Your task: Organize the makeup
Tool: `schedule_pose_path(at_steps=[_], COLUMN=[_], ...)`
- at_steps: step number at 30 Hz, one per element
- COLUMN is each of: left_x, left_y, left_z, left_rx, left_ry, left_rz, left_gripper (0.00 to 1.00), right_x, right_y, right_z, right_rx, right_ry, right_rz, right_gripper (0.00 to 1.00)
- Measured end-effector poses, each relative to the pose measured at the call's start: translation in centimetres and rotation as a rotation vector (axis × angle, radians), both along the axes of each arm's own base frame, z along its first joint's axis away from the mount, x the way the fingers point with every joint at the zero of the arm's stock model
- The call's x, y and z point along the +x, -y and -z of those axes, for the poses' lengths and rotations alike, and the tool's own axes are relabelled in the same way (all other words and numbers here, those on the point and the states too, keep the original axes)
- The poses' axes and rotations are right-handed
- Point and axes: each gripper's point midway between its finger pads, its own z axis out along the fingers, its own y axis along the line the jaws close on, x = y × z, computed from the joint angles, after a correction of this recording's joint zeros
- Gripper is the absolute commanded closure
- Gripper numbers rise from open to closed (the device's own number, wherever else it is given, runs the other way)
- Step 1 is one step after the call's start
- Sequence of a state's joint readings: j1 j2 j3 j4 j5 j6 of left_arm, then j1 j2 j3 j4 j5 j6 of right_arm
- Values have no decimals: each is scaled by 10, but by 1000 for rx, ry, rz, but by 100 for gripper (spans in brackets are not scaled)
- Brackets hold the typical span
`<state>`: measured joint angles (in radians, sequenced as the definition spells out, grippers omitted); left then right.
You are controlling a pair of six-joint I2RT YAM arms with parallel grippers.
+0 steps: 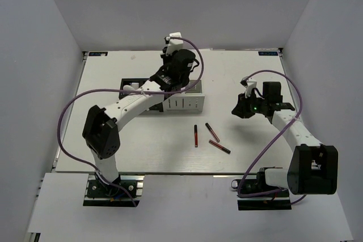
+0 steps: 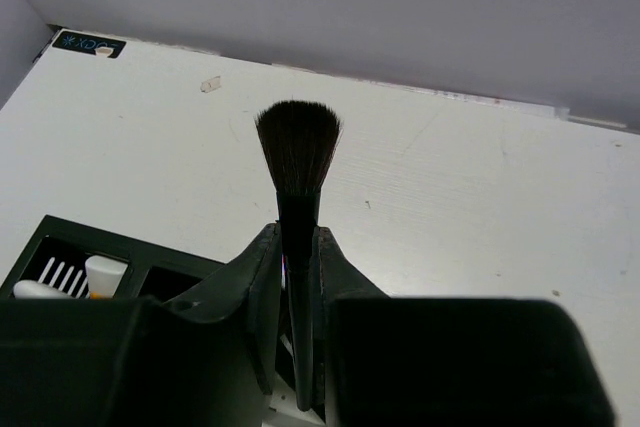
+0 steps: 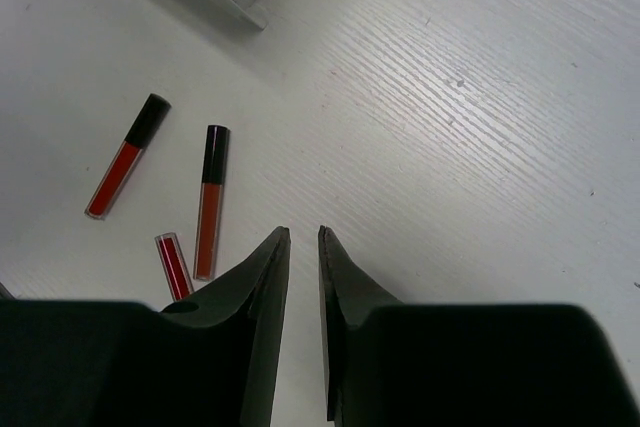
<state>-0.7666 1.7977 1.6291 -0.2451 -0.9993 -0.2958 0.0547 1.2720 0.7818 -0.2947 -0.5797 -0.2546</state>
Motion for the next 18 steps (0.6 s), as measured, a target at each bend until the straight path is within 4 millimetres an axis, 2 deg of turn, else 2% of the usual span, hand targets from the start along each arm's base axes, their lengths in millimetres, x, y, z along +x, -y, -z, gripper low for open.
schedule_pose_path(at_steps=[5, 9, 10, 13, 14, 18], left_x=[14, 18, 19, 17, 17, 15], left_y=[4, 5, 6, 5, 5, 5], left_z=[26, 41, 44, 56, 59, 68], left_rx=[39, 42, 38, 34, 33, 14], left_ry=[-17, -20, -20, -33, -37, -49], left_rz=[-5, -8, -7, -7, -7, -6], left_gripper=[98, 89, 81, 67, 58, 44], right_x=[2, 3, 3, 3, 3, 4], right_y=[1, 1, 1, 1, 1, 1], right_z=[-3, -3, -3, -2, -2, -2], right_rx=[-4, -8, -8, -9, -9, -11], right_ry=[6, 5, 4, -3, -5, -6], right_rz=[3, 3, 3, 3, 2, -3], right_gripper=[76, 76, 75, 73, 72, 71])
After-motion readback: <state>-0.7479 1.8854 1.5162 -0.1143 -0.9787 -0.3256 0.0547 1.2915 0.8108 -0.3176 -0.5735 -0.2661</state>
